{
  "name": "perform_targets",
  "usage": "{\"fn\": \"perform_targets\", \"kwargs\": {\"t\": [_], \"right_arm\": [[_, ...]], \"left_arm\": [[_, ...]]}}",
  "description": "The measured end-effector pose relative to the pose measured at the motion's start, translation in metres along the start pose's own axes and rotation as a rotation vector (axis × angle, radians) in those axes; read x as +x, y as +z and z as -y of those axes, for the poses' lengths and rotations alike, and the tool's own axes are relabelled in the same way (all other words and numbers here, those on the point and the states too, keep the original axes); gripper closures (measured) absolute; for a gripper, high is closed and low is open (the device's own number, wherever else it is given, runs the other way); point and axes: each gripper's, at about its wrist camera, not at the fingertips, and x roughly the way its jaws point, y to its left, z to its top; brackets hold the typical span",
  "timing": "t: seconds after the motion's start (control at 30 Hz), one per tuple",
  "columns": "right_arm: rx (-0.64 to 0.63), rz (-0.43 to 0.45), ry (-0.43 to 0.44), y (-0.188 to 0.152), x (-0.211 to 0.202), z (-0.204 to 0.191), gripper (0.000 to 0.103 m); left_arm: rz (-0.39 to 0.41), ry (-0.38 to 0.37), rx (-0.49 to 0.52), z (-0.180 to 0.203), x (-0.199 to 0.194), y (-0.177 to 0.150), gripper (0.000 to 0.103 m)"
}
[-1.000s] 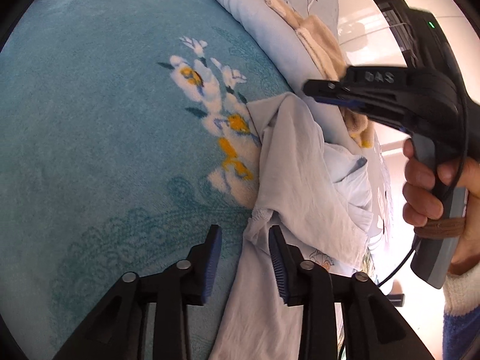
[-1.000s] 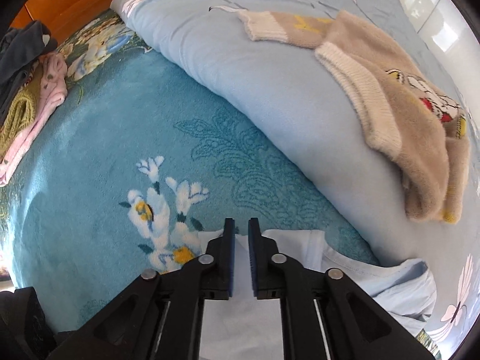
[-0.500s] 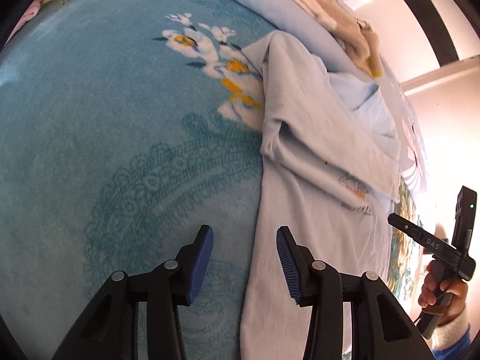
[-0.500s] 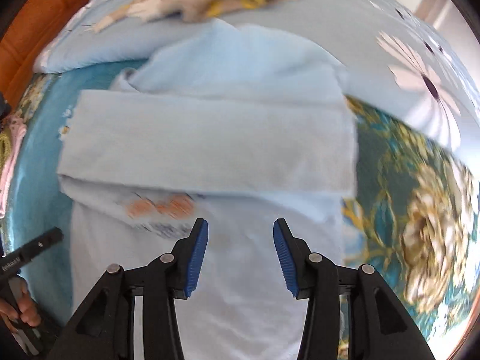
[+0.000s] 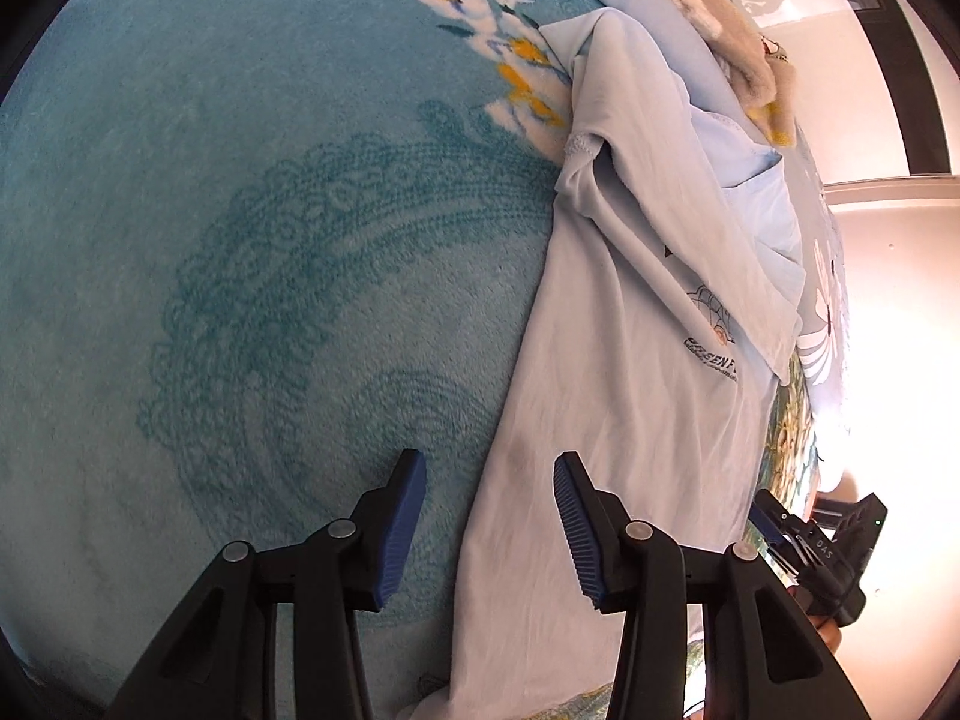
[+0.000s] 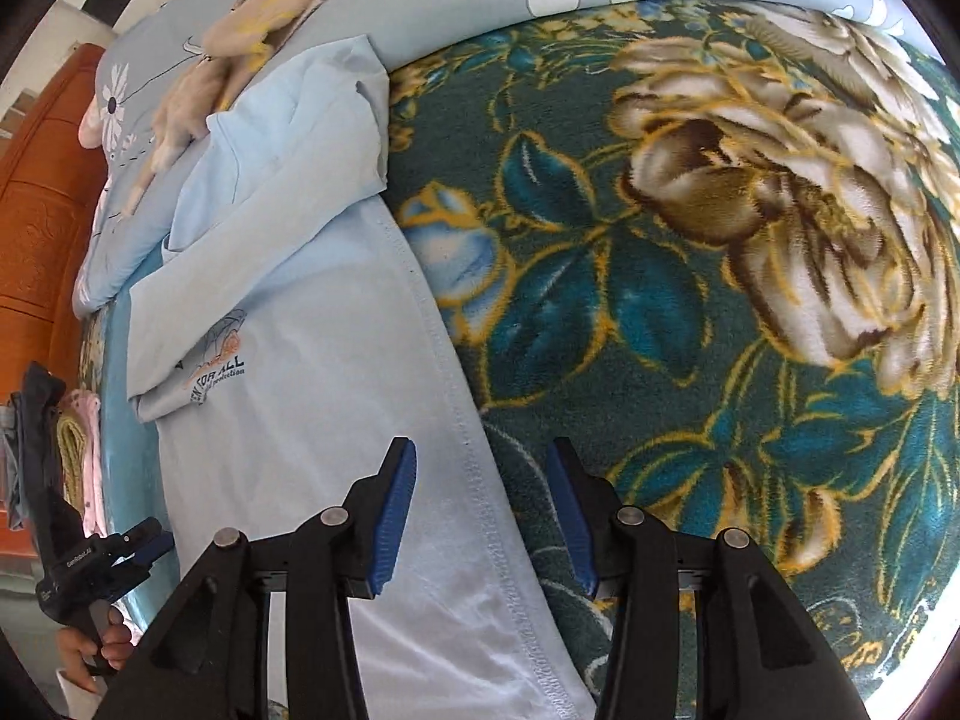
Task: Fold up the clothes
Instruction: 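Release the hem and smooth the folded T-shirt with the right tool, then grasp the folded T-shirt edge with the left tool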
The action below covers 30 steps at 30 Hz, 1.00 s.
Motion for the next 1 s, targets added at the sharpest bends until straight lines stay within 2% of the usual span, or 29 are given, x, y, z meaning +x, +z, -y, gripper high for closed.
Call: {"fn": "perform_targets", "kwargs": {"t": [0.13, 0.17, 0.23, 0.37, 0.5, 0.53, 0.57, 0.63, 0.7, 0.83, 0.9, 1.0], "right_arm": [[-0.039, -0.031, 0.084, -0.004, 0.003, -0.009, 0.057], [-0.043, -0.030, 0.097, -0.005, 0.002, -0.008, 0.062], [-0.031, -0.029, 0.118, -0.008, 0.000, -0.003, 0.071], [0.051, -0.028, 0.161, -0.009, 0.001, 0.022, 0.078], [0.017, -0.041, 0.167, -0.015, 0.004, 0.021, 0.078], [0.012, -0.048, 0.171, -0.017, 0.003, 0.020, 0.083], [0.013, -0.055, 0.178, -0.018, 0.002, 0.021, 0.096], [0.021, -0.052, 0.210, -0.021, -0.001, 0.021, 0.098], [0.030, -0.027, 0.281, -0.023, -0.009, 0.021, 0.099], [0.056, 0.055, 0.456, -0.020, -0.040, 0.024, 0.100], [0.062, 0.091, 0.520, -0.019, -0.058, 0.028, 0.100], [0.063, 0.115, 0.575, -0.020, -0.079, 0.033, 0.100]], "left_arm": [[-0.021, -0.009, -0.008, 0.000, 0.002, -0.007, 0.059], [-0.029, -0.011, -0.013, 0.000, 0.003, -0.008, 0.069], [-0.056, -0.011, -0.034, -0.004, 0.007, -0.011, 0.081], [-0.085, -0.018, -0.058, -0.007, 0.011, -0.014, 0.083], [-0.112, -0.019, -0.066, -0.006, 0.015, -0.018, 0.083], [-0.112, -0.013, -0.066, -0.006, 0.015, -0.019, 0.085], [-0.110, -0.003, -0.065, -0.006, 0.014, -0.019, 0.096], [-0.100, -0.016, -0.085, -0.009, 0.009, -0.020, 0.099], [-0.071, -0.079, -0.111, -0.010, -0.001, -0.021, 0.100], [0.029, -0.276, -0.105, -0.002, -0.041, -0.026, 0.100], [0.074, -0.320, -0.054, 0.004, -0.066, -0.033, 0.100], [0.131, -0.343, 0.013, 0.006, -0.103, -0.041, 0.100]]}}
